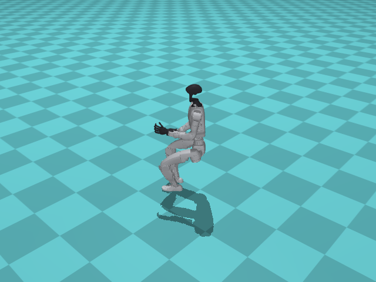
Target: Upper body actions
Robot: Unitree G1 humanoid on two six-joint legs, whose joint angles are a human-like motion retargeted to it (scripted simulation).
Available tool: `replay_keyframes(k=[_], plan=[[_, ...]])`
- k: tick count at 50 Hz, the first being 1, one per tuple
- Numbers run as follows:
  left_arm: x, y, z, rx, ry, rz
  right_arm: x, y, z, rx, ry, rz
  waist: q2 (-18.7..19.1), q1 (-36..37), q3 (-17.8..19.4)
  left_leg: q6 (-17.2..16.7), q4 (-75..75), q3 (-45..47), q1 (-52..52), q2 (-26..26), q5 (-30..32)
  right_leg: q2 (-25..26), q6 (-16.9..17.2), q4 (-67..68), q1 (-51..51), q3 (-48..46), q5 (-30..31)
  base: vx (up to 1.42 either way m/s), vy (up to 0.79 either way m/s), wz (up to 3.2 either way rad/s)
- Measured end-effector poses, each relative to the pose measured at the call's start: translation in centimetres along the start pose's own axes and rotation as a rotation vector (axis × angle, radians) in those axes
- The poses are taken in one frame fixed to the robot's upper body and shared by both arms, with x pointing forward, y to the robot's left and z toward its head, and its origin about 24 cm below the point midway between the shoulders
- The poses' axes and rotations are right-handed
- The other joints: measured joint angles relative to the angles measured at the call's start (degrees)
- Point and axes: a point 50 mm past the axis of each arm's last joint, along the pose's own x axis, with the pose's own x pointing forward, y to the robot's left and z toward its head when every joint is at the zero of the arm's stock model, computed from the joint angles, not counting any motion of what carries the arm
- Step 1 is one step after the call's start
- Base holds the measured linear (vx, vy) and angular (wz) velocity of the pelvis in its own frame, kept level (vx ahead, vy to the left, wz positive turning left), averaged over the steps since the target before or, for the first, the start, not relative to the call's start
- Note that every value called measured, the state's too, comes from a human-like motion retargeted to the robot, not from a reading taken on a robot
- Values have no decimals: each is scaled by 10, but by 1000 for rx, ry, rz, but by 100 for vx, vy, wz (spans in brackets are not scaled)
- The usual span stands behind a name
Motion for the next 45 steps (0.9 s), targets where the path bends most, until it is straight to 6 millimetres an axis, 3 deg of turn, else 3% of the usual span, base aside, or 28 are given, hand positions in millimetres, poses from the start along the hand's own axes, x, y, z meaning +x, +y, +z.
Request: replay_keyframes(k=[10,15,24,31,45], plan=[[-55,28,-35,54,75,-18,-1,0,0,6,0,3,-3,-1,2,0,0,0,-2,0,0,0,1,1,-2,0,0,0,0,0],[-81,34,-55,41,158,-26,-3,2,0,6,-2,10,-6,-3,1,1,0,0,-1,1,0,1,1,0,-1,1,0,0,0,0],[-112,37,-71,67,216,-5,-6,4,3,15,-6,16,-11,-7,0,1,0,-1,-3,2,0,3,1,0,-2,0,1,0,0,0],[-124,31,-78,41,260,39,-7,6,6,18,-10,21,-15,-10,0,2,-1,-1,-4,2,0,3,1,-1,-3,-1,1,0,0,0],[-120,28,-78,31,248,41,-8,6,5,18,-10,24,-14,-11,-2,3,-1,-2,-5,4,1,6,2,-1,-4,0,2,0,0,0]])
